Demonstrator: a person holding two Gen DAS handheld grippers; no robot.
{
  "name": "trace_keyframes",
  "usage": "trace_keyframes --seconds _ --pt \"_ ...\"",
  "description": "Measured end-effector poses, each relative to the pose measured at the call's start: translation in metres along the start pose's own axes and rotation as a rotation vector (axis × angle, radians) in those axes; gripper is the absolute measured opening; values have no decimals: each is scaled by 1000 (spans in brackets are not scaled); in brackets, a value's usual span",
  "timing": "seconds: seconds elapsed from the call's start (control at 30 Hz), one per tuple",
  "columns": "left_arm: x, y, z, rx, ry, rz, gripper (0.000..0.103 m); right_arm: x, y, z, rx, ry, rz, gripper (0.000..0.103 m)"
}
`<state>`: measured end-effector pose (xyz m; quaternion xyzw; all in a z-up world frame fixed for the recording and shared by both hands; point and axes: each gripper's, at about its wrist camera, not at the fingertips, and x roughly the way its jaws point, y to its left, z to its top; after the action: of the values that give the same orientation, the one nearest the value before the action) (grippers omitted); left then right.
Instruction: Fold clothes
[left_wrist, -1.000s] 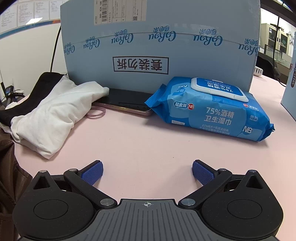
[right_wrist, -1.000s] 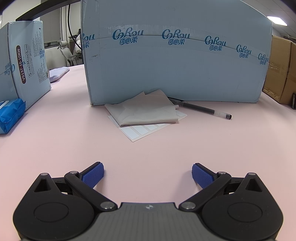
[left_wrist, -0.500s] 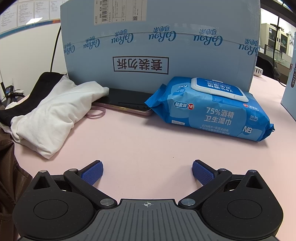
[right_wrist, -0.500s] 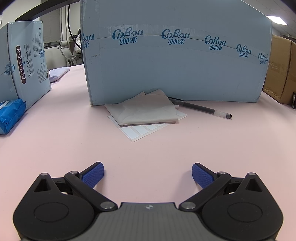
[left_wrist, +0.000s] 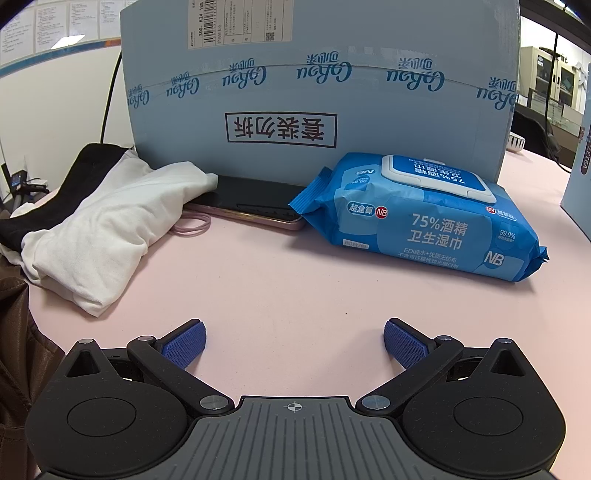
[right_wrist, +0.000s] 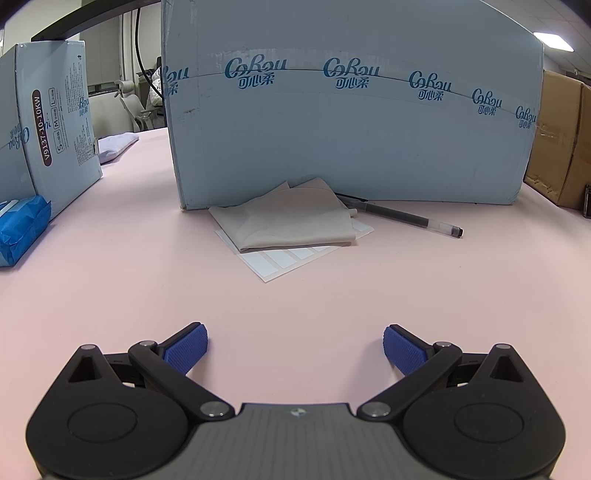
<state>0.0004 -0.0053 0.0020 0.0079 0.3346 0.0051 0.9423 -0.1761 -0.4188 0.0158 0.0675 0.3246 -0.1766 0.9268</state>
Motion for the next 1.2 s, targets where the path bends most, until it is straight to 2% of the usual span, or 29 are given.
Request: trace_keyframes --seconds 0.53,0.63,1.2 --pt "0 0 0 2 0 2 103 4 13 -1 2 -1 1 103" --pt "0 0 0 3 0 2 103 1 4 0 2 -1 1 103" --pt "1 -1 1 7 7 7 103 9 10 3 5 2 3 103"
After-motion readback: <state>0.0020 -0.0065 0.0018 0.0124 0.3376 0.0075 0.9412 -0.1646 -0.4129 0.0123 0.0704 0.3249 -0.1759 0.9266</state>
